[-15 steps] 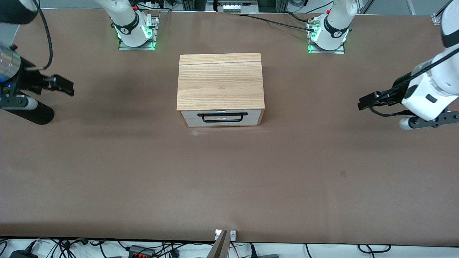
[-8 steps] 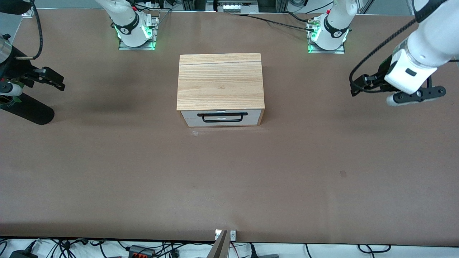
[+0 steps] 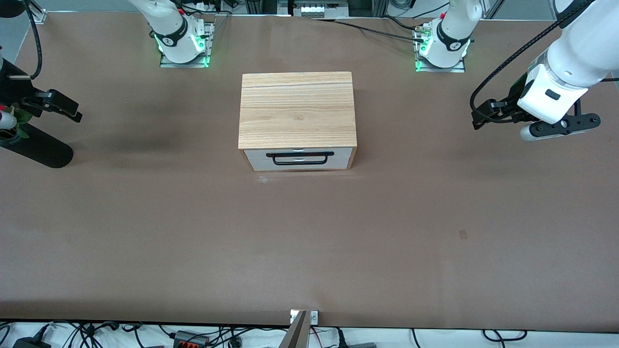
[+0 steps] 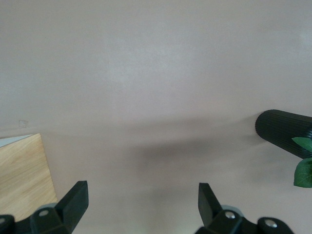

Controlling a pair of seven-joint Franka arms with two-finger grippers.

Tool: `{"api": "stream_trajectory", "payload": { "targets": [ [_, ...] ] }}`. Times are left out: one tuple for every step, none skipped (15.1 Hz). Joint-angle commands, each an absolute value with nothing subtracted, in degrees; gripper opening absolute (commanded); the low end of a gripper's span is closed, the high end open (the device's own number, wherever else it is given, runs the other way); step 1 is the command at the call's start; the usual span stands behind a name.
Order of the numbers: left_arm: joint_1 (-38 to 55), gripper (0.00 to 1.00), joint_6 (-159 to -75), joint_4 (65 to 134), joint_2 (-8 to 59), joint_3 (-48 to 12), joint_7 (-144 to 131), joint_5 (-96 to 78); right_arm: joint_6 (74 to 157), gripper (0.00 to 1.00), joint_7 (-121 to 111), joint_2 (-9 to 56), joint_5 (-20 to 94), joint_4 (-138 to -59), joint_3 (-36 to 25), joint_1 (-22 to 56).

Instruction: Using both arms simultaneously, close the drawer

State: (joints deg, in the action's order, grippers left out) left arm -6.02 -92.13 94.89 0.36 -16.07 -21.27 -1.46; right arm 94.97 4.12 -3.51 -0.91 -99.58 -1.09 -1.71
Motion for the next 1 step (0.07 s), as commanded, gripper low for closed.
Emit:
{"api": "stream_trajectory", "payload": {
  "targets": [
    [-6.42,1.00,-92.55,94.75,0.35,-16.79,-21.71,-0.88,93.87,1.00,4.04,-3.78,0.00,-99.49,-2.02,-0.79]
  ]
}}
